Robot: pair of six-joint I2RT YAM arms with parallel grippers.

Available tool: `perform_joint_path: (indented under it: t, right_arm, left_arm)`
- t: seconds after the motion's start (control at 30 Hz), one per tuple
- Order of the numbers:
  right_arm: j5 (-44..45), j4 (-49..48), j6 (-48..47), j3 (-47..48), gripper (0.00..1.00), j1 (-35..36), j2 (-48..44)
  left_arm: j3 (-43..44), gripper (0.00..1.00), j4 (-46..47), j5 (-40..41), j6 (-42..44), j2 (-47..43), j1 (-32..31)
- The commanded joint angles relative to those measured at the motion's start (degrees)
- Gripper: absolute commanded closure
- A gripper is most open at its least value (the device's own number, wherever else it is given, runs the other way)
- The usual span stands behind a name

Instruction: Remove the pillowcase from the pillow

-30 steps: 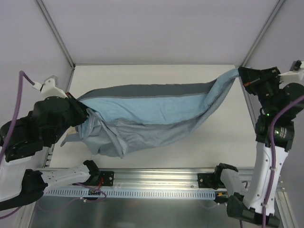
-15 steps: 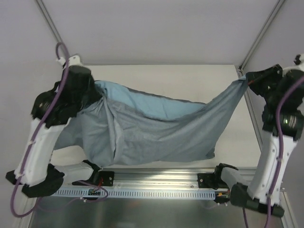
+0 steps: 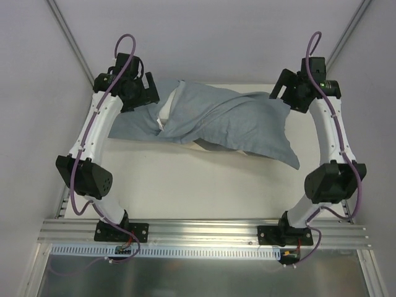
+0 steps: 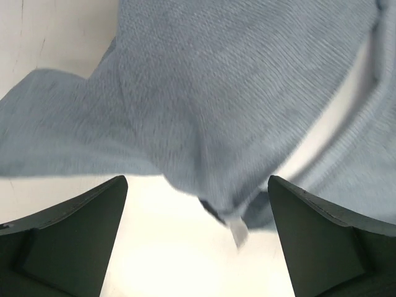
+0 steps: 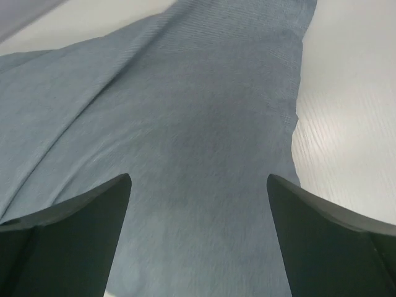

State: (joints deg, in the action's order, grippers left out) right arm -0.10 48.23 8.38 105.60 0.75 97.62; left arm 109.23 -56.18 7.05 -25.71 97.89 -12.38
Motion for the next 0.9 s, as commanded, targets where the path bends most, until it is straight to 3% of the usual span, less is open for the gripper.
perform_joint_path:
  t: [0.0,0.3,0.53,0.6,0.67,0.73,0.77,0.8,0.83,0.87]
  right_arm:
    - [3.69,-2.96,-3.72,-4.32,0.04,6.50,-11.56]
    - [10.21,-5.59,-4.52,-13.67,0.04,29.98,-12.20]
    - [9.33,-5.07,-4.43,-4.80,0.01,32.12,1.59]
    - [6.61,-4.72,-3.82,-1.21,0.06,30.72,6.84]
    - [2.41,-3.93,-1.72,0.21,0.19,28.88,9.68]
    - [2.12,-4.02,-0.83,-0.39,0.44,28.25,11.18]
    - [3.08,-4.02,-0.39,-1.09,0.57,27.99,11.10]
    - [3.43,-4.02,-0.21,-3.28,0.83,27.90,9.44]
    - [3.87,-4.28,-0.12,-4.60,0.91,27.72,8.30]
    - [4.83,-4.54,0.05,-6.01,0.99,27.11,6.72]
  left_arm:
    - [-0.67,0.01,0.28,-3.26,2.42,-5.94,-0.19]
    - [-16.94,0.01,6.69,-8.97,4.53,-12.10,-0.36]
    - [-16.16,0.01,10.48,-8.64,5.76,-4.74,-1.59]
    - [-15.28,0.01,10.83,-7.49,5.33,-0.71,-1.51]
    - [-14.05,0.07,11.27,-5.73,4.63,2.64,-1.42]
    - [-13.43,0.16,11.97,-6.17,4.10,3.97,-1.42]
    - [-13.17,0.29,12.32,-6.26,3.92,5.20,-1.42]
    - [-12.99,0.37,12.41,-6.34,3.92,5.56,-1.42]
    - [-12.99,0.46,12.59,-6.43,3.92,5.91,-1.42]
    - [-13.08,0.70,12.59,-6.35,3.92,6.26,-1.50]
